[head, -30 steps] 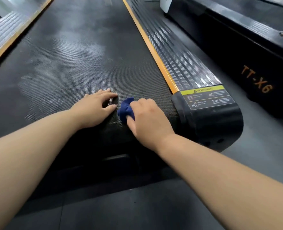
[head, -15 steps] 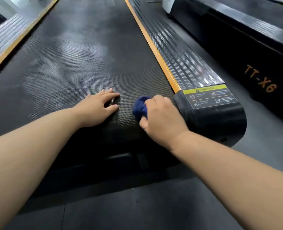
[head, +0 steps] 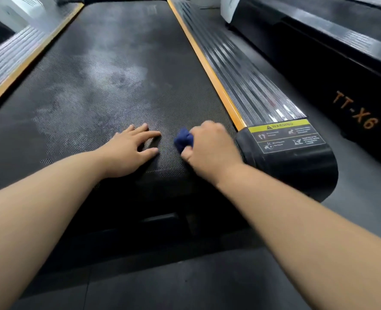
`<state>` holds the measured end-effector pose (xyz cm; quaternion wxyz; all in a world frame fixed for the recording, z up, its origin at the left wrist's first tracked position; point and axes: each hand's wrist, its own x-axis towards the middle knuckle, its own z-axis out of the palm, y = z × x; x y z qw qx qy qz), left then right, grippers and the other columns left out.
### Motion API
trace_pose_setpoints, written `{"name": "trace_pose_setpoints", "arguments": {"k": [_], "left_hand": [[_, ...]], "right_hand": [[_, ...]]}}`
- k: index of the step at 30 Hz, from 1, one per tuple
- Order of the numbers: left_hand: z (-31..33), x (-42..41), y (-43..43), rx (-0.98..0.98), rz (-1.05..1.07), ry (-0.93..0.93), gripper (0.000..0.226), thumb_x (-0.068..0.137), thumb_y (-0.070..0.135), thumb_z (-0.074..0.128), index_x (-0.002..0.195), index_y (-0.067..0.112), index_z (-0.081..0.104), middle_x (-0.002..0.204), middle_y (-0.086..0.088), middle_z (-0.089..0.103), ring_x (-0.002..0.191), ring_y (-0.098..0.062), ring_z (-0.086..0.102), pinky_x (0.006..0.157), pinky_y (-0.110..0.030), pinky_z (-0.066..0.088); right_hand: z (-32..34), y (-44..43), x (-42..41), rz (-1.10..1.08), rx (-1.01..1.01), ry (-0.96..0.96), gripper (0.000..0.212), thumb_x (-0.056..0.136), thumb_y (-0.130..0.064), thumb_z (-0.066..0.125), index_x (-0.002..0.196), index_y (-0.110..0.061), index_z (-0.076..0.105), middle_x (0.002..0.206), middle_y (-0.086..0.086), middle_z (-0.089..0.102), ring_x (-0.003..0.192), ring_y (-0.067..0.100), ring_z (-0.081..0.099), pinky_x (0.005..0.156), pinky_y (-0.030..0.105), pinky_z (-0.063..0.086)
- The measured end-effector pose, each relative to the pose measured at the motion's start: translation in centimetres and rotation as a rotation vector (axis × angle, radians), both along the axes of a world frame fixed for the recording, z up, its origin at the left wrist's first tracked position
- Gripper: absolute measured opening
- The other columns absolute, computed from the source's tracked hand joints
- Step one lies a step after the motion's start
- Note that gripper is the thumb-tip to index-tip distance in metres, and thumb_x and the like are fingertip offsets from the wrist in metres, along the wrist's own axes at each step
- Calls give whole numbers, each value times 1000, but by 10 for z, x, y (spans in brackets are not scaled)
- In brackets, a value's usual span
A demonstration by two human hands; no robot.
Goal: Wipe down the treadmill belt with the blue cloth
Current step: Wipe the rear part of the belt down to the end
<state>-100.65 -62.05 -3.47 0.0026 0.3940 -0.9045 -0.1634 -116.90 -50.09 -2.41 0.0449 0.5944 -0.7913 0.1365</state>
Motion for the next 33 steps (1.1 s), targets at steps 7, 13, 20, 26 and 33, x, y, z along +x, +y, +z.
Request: {"name": "trace_pose_setpoints", "arguments": {"k": [7,13,20,26,33], "left_hand": [[-5,11,0,-95,58,-94,71,85,68,34,148,39,19,160,3,5,147,-18,1,118,-36,4],[0,15,-5,-109,148,-180,96,61,86,17,148,45,14,160,1,3,147,-19,3,118,-44,11],[3,14,-11,-164,127,-203,64,86,71,29,145,48,21,159,6,12,145,-22,11,114,-49,18],[7,20,-22,-81,110,-128,46,95,54,37,140,54,27,158,11,16,145,-22,12,116,-50,16],[6,20,-17,-130,115,-142,45,96,54,33,140,56,26,157,12,16,144,-21,13,114,-49,17]], "right_hand": [[-1,-8,1,-37,-65,38,32,91,-30,46,103,-5,61,111,15,63,104,32,54,88,34,34],[-9,-13,-21,101,-47,80,30,89,-30,51,107,-8,58,114,15,59,106,33,49,90,33,30],[-14,-23,-16,-26,-134,-17,27,92,-28,48,99,-5,60,107,18,63,102,34,53,86,36,33],[-9,-23,-39,142,-54,61,29,85,-28,53,102,-7,64,108,16,64,101,34,54,88,37,36],[-12,-36,-20,7,-111,59,25,93,-25,44,99,-5,59,107,18,64,101,36,53,85,36,29]]}}
